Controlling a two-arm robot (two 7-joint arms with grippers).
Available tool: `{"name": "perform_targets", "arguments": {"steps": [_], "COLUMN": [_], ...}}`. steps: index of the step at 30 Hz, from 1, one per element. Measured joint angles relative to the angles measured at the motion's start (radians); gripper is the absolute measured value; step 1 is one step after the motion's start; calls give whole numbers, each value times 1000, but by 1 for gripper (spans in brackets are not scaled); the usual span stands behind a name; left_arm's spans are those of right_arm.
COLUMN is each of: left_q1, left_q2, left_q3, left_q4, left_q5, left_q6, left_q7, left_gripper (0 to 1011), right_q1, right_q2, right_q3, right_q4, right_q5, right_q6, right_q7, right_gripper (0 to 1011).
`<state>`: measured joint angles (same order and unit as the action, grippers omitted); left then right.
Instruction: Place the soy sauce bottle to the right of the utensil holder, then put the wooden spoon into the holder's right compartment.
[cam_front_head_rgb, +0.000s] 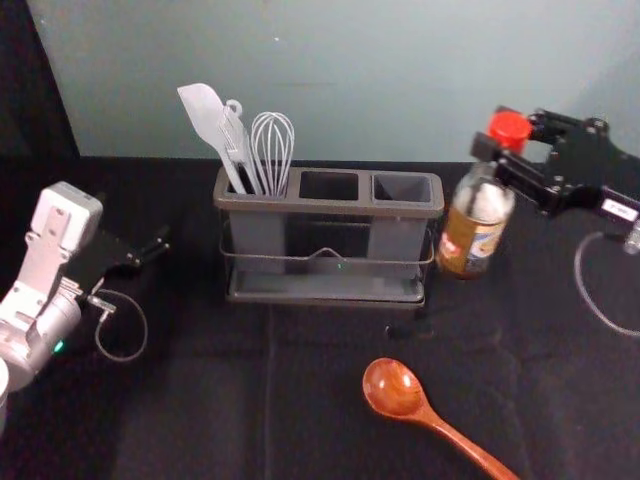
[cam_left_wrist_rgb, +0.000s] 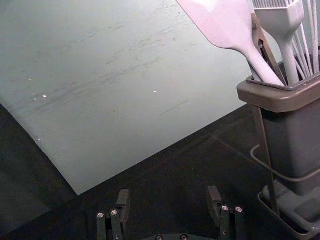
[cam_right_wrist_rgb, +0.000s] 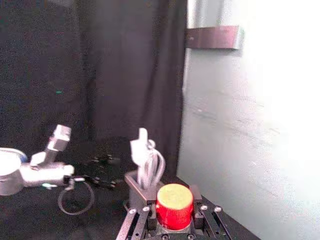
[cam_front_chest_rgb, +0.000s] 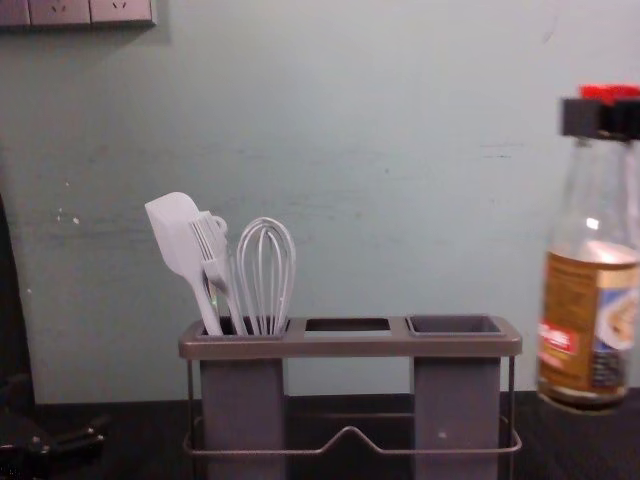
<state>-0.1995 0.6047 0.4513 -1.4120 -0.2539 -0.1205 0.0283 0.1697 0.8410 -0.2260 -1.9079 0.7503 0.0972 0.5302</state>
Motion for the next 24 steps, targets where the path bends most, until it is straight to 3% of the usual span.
{"name": "perform_targets", "arguments": {"steps": [5, 9, 24], "left_q1": [0, 0, 0], "left_q2": [0, 0, 0], "left_q3": [0, 0, 0], "left_q4": [0, 0, 0], "left_q5": [0, 0, 0], "left_q6": [0, 0, 0], "left_q7": [0, 0, 0], "left_gripper": [1005, 1005, 1005], "right_q1": [-51, -63, 26], "right_q2": [17, 6, -132], "right_q3": [41, 50, -6], "right_q4": [44, 90, 319], "right_q5": [1, -22, -174], "right_q6": [-43, -74, -188], "right_q7": [-8, -16, -29], "right_gripper": [390, 390, 390]}}
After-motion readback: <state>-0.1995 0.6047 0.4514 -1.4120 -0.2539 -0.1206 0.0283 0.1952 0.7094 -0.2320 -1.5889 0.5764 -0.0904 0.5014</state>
